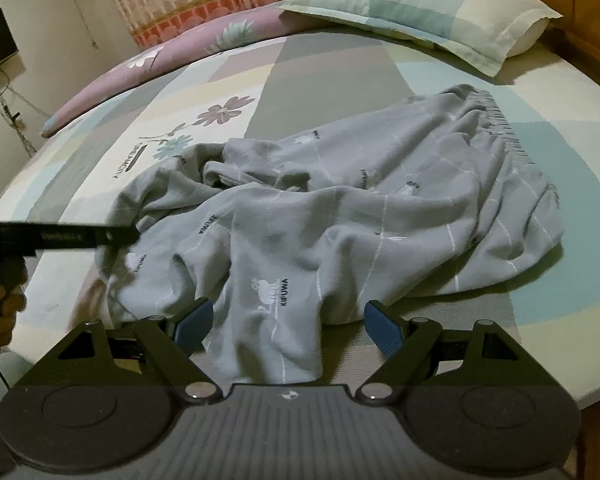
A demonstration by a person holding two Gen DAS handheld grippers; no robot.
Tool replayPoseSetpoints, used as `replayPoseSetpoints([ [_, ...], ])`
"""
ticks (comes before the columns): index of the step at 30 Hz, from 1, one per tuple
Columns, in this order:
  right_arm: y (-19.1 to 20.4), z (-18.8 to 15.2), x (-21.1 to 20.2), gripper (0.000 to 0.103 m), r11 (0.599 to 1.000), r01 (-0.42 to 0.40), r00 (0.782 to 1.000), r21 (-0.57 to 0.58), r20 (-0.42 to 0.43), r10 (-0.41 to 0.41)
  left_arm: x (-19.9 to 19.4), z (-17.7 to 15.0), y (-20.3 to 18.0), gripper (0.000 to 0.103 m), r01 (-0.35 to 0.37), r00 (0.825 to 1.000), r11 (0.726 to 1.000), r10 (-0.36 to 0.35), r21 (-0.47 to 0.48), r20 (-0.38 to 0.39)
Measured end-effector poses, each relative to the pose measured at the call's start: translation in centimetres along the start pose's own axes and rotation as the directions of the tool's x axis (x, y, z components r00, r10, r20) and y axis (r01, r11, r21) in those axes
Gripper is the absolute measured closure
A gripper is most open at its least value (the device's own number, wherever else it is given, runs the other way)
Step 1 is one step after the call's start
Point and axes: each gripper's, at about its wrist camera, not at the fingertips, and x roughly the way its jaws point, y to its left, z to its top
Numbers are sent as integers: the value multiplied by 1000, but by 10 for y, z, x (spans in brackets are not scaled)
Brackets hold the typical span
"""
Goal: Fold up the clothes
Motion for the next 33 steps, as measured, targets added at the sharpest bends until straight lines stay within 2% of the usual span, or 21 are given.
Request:
replayPoseSetpoints([
  [2,2,0,1,17,1000,-10,1000,-5,1,10,4,-4,-1,63,22,1000,1000,-22,-8,-18],
  [3,3,0,1,17,1000,-15,1000,-7,2,15,5,-6,-1,67,33,999,999,-34,-13,-22],
  [6,4,0,2,17,1000,-19,1000,-15,-3,19,5,-4,-1,94,56,998,998,-57,-23,-16],
  [7,4,0,2,18,1000,-18,1000,-18,-5,18,3,-2,-2,97,37,999,999,-37,-5,-8],
  [14,3,1,-1,18,1000,-14,1000,-17,7,14,-1,27,7,98,-56,998,996,53,67,41],
  [22,1,4,-1,18,1000,-2,1000,-29,12,3,13,75,30,98,-164,985,982,157,93,72],
  [29,-1,10,6,19,998,-6,1000,-58,9,7,20,119,42,98,-231,971,963,218,137,99],
  [33,7,13,14,25,993,-32,999,-114,27,35,30,137,49,97,-238,970,960,226,148,90],
])
